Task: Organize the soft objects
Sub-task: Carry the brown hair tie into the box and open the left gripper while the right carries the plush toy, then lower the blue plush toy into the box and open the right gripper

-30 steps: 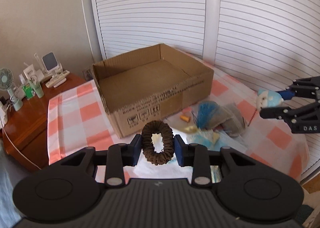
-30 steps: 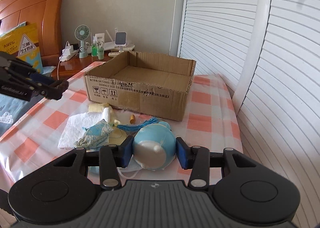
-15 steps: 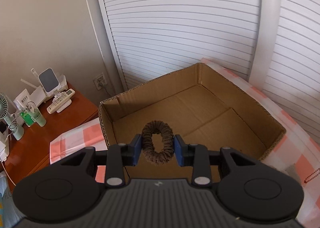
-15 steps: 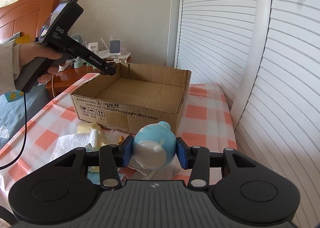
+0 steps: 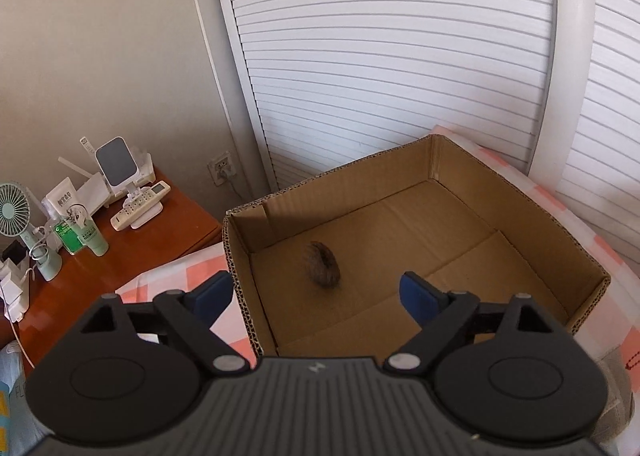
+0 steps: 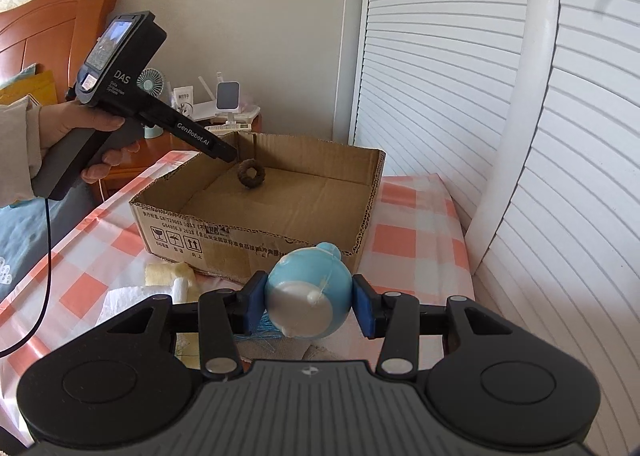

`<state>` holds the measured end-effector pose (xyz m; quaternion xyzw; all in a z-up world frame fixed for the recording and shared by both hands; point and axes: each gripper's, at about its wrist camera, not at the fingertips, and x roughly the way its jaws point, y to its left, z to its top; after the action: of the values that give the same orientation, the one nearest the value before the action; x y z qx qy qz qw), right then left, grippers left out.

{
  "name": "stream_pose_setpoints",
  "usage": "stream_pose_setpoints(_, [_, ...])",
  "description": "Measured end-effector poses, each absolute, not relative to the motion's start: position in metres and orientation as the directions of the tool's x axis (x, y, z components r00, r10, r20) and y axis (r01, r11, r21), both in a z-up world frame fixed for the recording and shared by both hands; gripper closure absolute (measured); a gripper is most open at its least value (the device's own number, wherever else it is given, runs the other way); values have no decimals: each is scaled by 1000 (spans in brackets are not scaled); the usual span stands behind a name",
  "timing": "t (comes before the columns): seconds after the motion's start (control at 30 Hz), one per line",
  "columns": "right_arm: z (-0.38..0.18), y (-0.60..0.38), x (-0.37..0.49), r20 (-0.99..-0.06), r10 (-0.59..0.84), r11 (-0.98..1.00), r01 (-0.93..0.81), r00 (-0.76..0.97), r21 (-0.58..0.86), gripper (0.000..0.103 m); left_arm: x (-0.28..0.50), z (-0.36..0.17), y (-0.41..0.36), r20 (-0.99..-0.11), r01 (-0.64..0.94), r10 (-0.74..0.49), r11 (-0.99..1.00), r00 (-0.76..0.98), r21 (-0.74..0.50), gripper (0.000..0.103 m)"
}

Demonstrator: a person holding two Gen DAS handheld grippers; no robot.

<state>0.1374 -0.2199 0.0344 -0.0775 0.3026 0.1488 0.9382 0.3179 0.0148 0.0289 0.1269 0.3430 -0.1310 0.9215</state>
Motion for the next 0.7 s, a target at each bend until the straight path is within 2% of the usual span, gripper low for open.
stream_pose_setpoints(0.27, [48,-209,156,-584,248,939,-341,773,-52,53,262,41,27,-648,339,-175,931,741,136,3])
stream_pose_setpoints(0.5, [57,-192,188,-599,239,939,-338,764,-56,53,189,50,34,-588,325,-190,937,786,131,1])
stream_pose_setpoints(0.63, [60,-177,217,-613,237,936,-346,754,-64,53,148,47,38,-537,264,-147,953,831,148,1])
stream_pose_setpoints(0.7, [59,-167,233,-616,236,933,-352,751,-72,53,134,42,41,-541,241,-131,961,830,137,1])
